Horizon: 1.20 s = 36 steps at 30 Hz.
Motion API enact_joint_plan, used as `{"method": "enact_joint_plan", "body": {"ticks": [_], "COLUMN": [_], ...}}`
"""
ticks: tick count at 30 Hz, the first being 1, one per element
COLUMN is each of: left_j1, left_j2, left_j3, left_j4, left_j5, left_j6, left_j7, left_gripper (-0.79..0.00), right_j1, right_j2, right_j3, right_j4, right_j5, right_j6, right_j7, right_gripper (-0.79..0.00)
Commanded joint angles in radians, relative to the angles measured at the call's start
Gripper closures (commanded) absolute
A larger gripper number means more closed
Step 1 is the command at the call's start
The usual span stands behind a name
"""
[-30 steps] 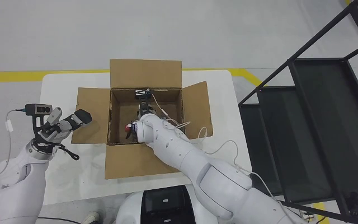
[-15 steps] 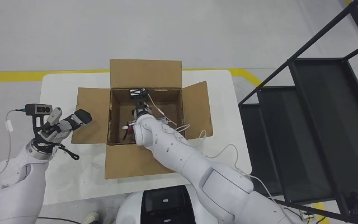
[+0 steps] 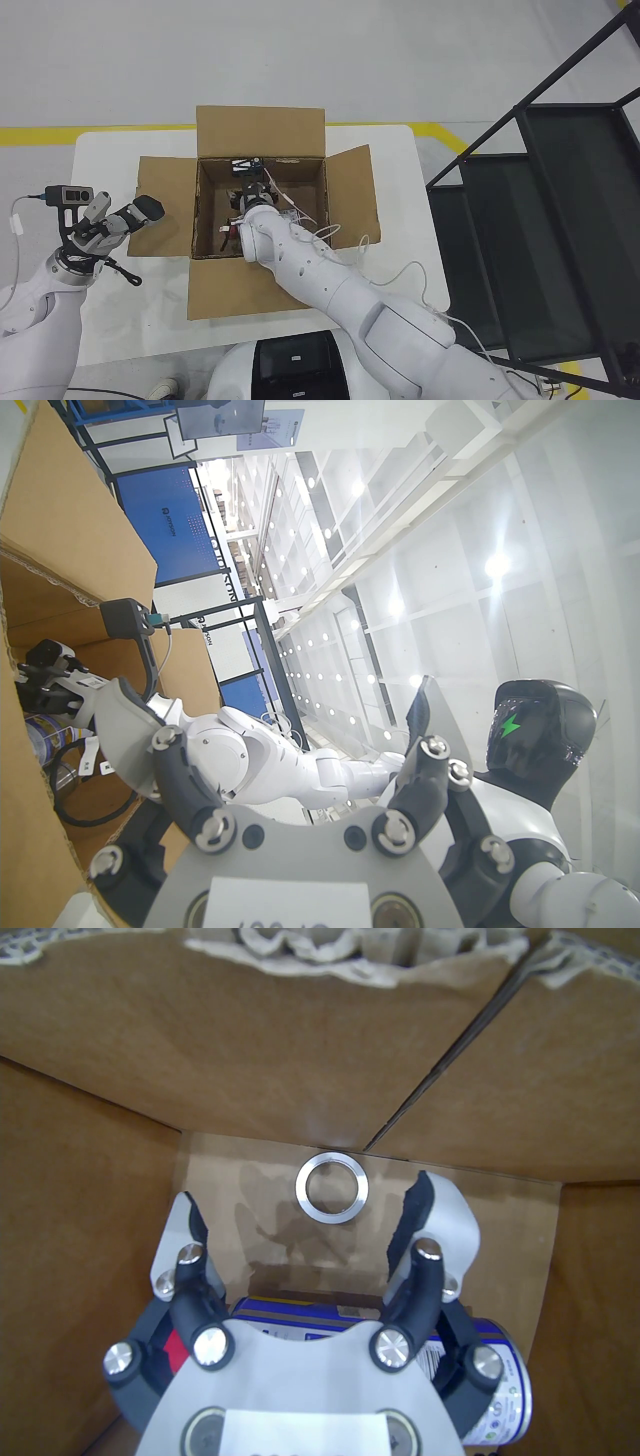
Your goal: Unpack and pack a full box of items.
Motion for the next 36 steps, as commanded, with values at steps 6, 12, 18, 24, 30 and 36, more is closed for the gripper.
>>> {"method": "enact_joint_plan", "body": {"ticks": [6,12,18,24,30,36], "left_j1": [0.000,0.000,0.000,0.000,0.000,0.000], "left_j2": [0.000,0.000,0.000,0.000,0.000,0.000], "left_j3": [0.000,0.000,0.000,0.000,0.000,0.000], "left_j4": [0.000,0.000,0.000,0.000,0.000,0.000], "left_j5": [0.000,0.000,0.000,0.000,0.000,0.000], "left_j6": [0.000,0.000,0.000,0.000,0.000,0.000], "left_j7": [0.000,0.000,0.000,0.000,0.000,0.000], "left_gripper": [-0.785,-0.785,-0.785,-0.785,-0.785,-0.785], "right_j1": [-0.006,-0.018,-0.009,0.021,0.047,0.066], "right_j2": [0.002,0.009,0.012,0.007,-0.003,-0.020], "right_j3": [0.001,0.011,0.037,0.052,0.059,0.058], "right_j4": [0.001,0.007,0.034,0.085,0.140,0.189], "right_j5": [-0.008,-0.058,-0.056,-0.047,-0.040,-0.033], "right_j6": [0.001,0.046,0.029,-0.011,-0.036,-0.058], "right_j7": [-0.007,-0.040,-0.063,-0.041,-0.033,-0.028], "right_gripper": [-0.785,-0.785,-0.526,-0.434,-0.465,-0.434]}}
